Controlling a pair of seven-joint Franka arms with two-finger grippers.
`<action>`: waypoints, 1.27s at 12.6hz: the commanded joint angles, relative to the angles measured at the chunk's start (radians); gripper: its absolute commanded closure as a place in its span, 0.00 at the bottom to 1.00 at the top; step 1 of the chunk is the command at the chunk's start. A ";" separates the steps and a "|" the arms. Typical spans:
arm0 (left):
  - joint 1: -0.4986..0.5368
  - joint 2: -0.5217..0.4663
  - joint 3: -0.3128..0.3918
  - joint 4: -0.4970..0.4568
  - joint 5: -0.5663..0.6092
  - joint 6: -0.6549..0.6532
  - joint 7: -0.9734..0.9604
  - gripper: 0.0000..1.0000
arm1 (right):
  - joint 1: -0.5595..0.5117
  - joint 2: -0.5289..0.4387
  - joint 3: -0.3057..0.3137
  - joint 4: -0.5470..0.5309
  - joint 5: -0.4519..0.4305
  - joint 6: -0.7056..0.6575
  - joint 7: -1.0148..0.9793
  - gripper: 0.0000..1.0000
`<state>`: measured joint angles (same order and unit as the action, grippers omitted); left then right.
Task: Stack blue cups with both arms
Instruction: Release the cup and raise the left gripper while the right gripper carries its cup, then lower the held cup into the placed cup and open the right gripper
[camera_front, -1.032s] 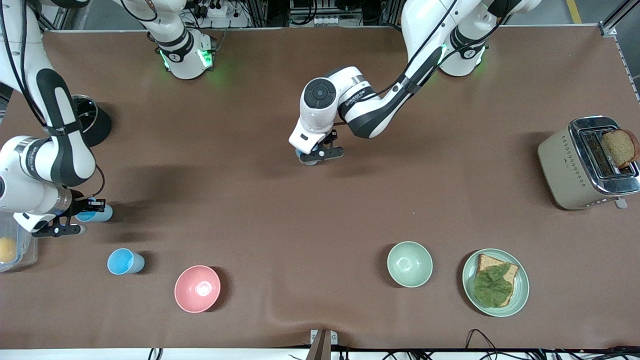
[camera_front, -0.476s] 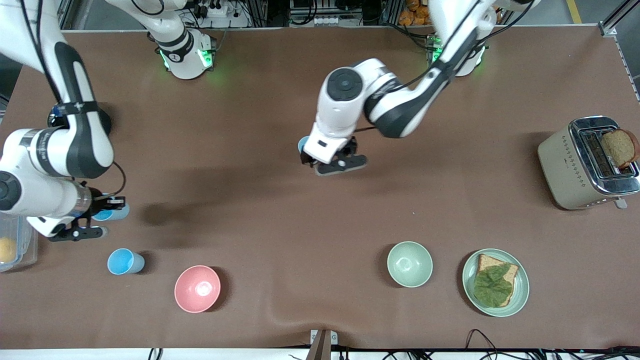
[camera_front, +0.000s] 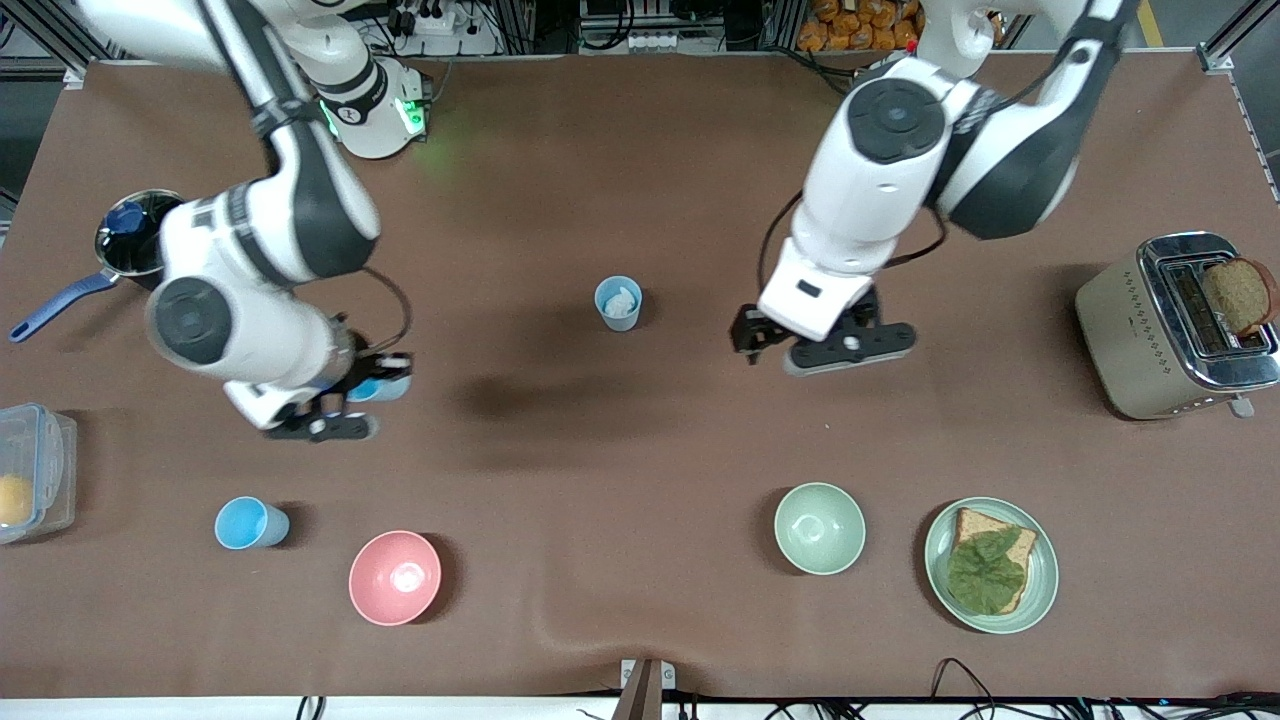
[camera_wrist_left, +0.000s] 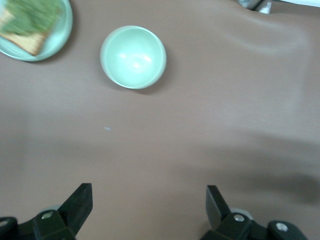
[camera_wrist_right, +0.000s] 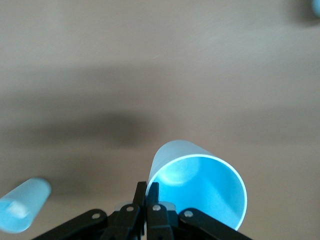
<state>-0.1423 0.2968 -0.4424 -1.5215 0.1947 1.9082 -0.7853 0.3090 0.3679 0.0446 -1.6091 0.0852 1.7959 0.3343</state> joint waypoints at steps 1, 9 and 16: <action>0.104 -0.108 -0.010 -0.019 0.003 -0.111 0.156 0.00 | 0.172 -0.038 -0.017 -0.071 0.015 0.051 0.231 1.00; 0.236 -0.200 0.101 -0.014 -0.047 -0.205 0.508 0.00 | 0.469 0.063 -0.017 -0.077 0.005 0.265 0.716 1.00; 0.144 -0.231 0.318 -0.022 -0.138 -0.221 0.587 0.00 | 0.507 0.123 -0.017 -0.043 0.016 0.306 0.799 1.00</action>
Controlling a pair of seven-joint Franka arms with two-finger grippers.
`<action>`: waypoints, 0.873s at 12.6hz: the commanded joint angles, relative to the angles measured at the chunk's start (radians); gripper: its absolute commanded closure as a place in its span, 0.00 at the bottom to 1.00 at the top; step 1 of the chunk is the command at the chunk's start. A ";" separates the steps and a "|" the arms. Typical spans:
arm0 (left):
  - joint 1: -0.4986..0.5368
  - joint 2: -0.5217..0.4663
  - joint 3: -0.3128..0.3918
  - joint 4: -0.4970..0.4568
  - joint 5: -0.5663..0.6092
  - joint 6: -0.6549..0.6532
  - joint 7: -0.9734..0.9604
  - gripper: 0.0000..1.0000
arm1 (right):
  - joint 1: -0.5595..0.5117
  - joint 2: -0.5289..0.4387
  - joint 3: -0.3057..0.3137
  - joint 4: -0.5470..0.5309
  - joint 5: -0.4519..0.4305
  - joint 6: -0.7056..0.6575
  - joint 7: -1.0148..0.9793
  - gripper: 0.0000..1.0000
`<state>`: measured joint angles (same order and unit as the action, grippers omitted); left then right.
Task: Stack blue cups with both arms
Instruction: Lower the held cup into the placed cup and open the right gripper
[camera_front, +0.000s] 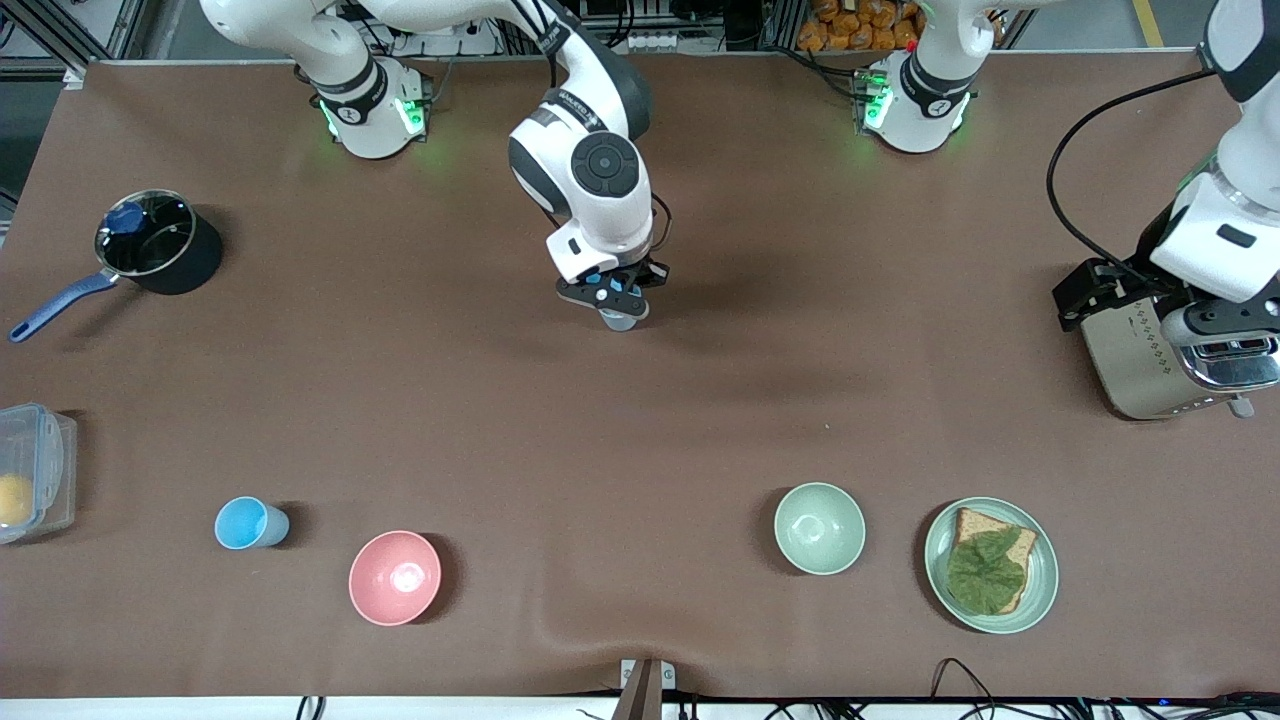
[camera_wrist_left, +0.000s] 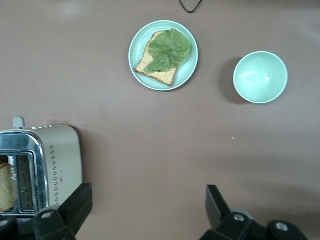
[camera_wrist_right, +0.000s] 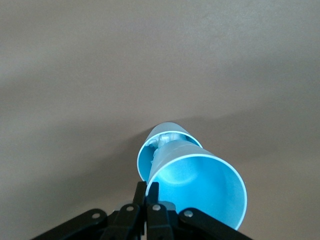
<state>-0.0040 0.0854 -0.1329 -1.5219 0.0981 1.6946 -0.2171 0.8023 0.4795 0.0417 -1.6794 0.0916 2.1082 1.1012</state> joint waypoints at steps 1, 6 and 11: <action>0.022 -0.021 0.007 -0.021 -0.043 -0.007 0.019 0.00 | 0.021 0.014 -0.014 0.026 0.008 -0.007 0.035 1.00; 0.022 -0.026 0.001 -0.023 -0.043 -0.026 0.025 0.00 | 0.020 0.019 -0.017 0.038 0.000 -0.014 0.034 0.13; 0.022 -0.038 -0.001 -0.023 -0.043 -0.038 0.027 0.00 | -0.082 -0.047 -0.028 0.070 -0.001 -0.123 -0.114 0.00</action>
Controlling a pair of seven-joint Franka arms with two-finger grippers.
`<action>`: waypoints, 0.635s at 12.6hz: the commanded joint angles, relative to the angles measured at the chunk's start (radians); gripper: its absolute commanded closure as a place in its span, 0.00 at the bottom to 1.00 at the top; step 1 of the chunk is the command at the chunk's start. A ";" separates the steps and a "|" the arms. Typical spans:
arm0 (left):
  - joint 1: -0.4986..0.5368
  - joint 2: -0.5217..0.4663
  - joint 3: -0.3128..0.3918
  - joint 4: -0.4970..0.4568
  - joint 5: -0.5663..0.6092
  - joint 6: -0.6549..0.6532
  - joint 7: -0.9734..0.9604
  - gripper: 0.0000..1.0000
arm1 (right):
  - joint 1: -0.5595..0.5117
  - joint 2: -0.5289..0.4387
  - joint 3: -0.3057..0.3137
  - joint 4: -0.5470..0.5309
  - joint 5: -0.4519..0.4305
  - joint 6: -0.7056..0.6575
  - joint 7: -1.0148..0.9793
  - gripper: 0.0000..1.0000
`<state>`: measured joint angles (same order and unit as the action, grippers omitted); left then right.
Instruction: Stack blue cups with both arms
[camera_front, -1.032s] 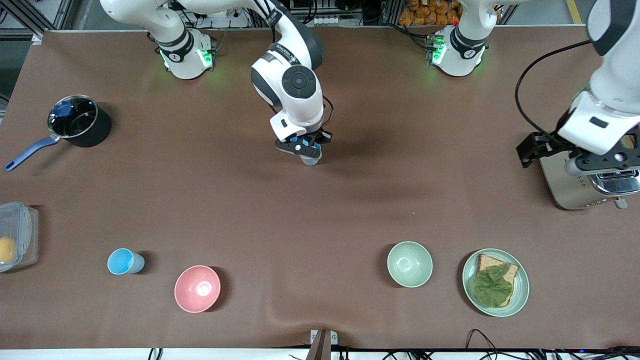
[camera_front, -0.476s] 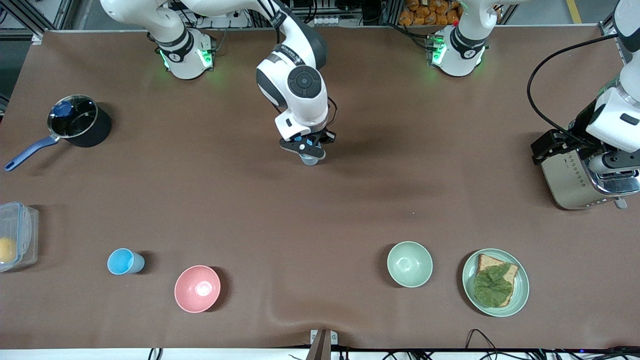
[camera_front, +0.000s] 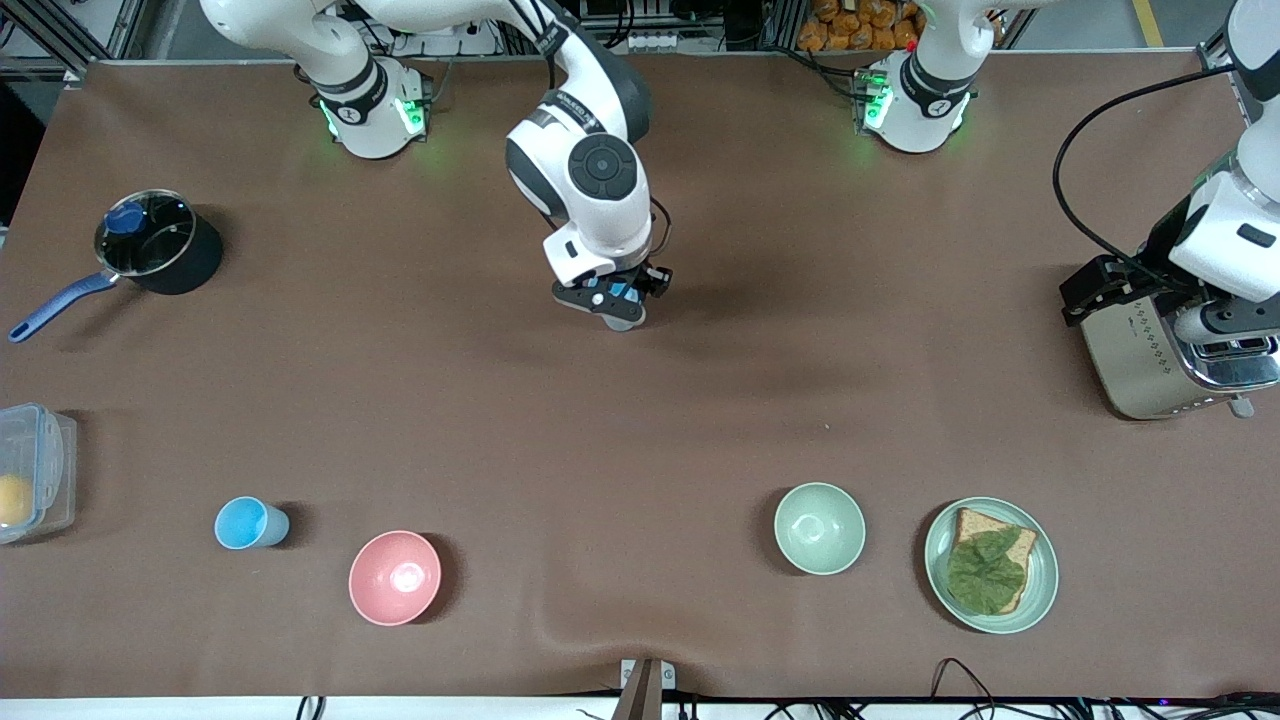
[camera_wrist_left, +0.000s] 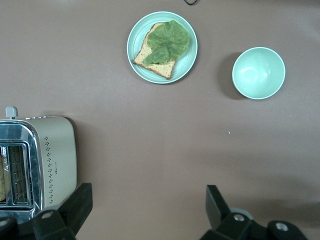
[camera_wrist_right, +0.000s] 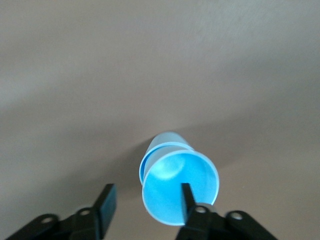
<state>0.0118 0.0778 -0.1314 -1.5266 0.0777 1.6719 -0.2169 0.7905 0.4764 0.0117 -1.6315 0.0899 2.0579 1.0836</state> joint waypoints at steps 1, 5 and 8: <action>0.007 -0.030 -0.004 -0.018 -0.024 -0.021 0.027 0.00 | -0.121 -0.068 0.002 0.027 0.001 -0.132 -0.191 0.00; 0.007 -0.033 -0.004 -0.012 -0.023 -0.035 0.027 0.00 | -0.392 -0.174 -0.001 0.018 0.001 -0.288 -0.650 0.00; 0.005 -0.038 -0.010 -0.007 -0.023 -0.063 0.031 0.00 | -0.597 -0.240 -0.002 0.016 -0.001 -0.338 -0.844 0.00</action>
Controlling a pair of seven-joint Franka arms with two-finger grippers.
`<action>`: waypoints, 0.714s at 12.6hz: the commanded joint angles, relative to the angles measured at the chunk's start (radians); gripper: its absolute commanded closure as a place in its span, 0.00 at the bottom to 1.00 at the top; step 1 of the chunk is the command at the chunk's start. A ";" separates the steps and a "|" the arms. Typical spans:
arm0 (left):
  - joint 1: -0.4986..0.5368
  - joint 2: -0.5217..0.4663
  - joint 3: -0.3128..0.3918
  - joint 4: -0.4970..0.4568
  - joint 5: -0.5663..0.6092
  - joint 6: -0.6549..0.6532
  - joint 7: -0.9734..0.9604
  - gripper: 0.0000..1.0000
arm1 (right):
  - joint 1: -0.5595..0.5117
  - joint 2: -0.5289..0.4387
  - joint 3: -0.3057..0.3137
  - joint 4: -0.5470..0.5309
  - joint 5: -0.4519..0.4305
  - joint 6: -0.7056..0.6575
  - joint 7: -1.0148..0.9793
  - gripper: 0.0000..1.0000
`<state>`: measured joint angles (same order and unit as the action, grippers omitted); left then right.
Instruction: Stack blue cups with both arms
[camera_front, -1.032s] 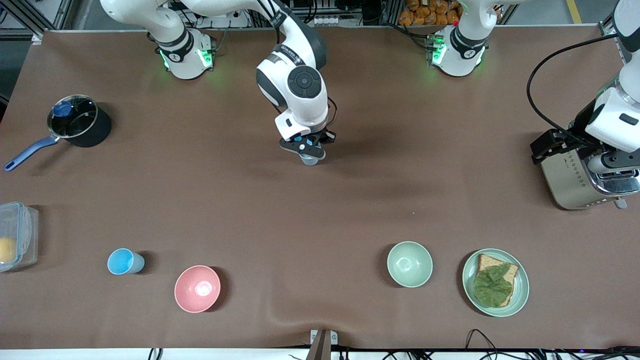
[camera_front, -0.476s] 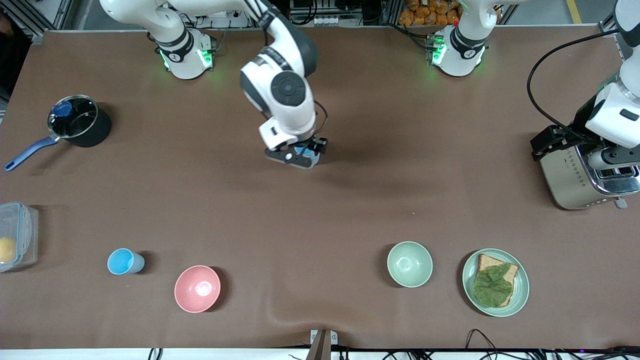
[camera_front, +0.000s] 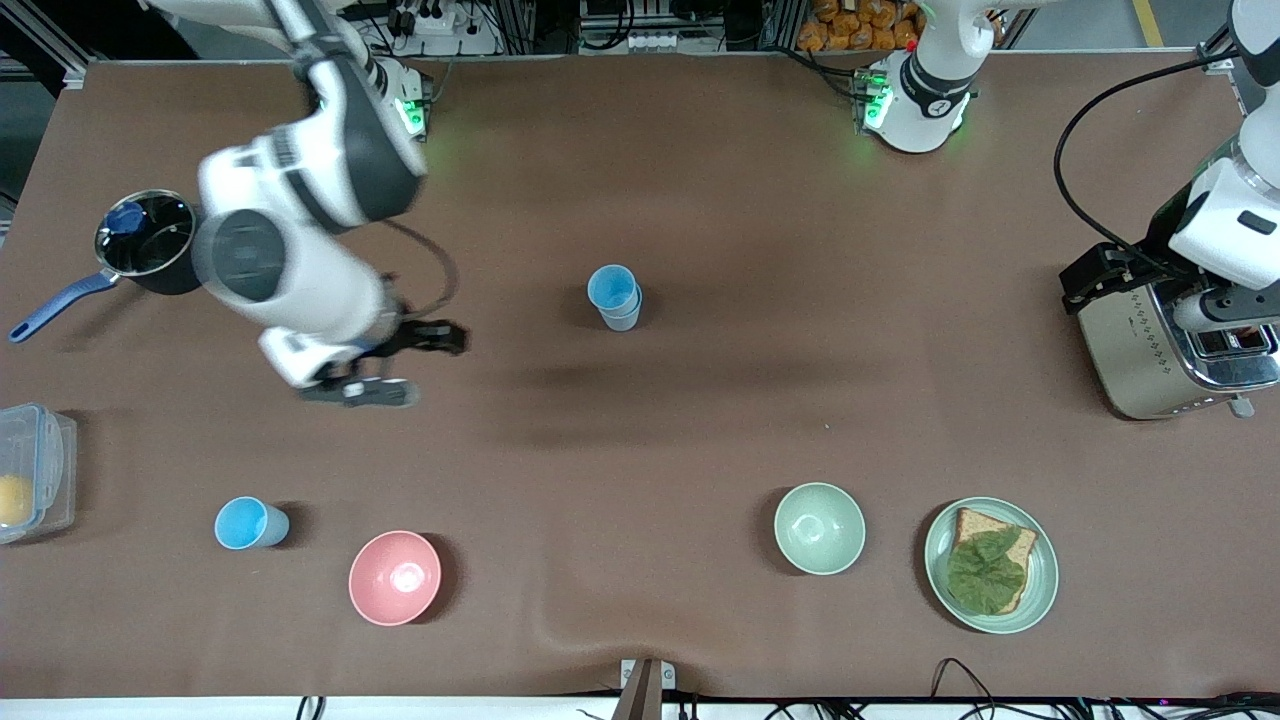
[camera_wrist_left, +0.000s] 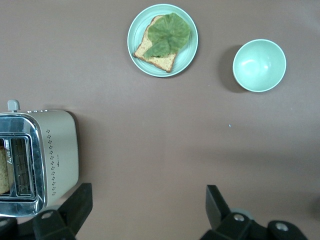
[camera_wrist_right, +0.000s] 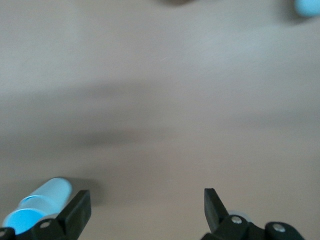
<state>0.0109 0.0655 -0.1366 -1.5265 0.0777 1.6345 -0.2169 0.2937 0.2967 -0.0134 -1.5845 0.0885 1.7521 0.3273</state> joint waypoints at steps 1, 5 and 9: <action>0.006 -0.033 -0.005 -0.009 -0.025 -0.027 0.042 0.00 | -0.164 -0.077 0.024 -0.040 -0.006 -0.034 -0.149 0.00; 0.006 -0.079 -0.026 -0.024 -0.027 -0.100 0.048 0.00 | -0.323 -0.161 0.024 -0.045 -0.016 -0.094 -0.291 0.00; 0.007 -0.157 -0.041 -0.095 -0.038 -0.087 0.112 0.00 | -0.311 -0.284 0.032 -0.045 -0.073 -0.242 -0.289 0.00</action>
<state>0.0060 -0.0327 -0.1759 -1.5632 0.0738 1.5414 -0.1734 -0.0232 0.0867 0.0000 -1.5906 0.0377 1.5377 0.0307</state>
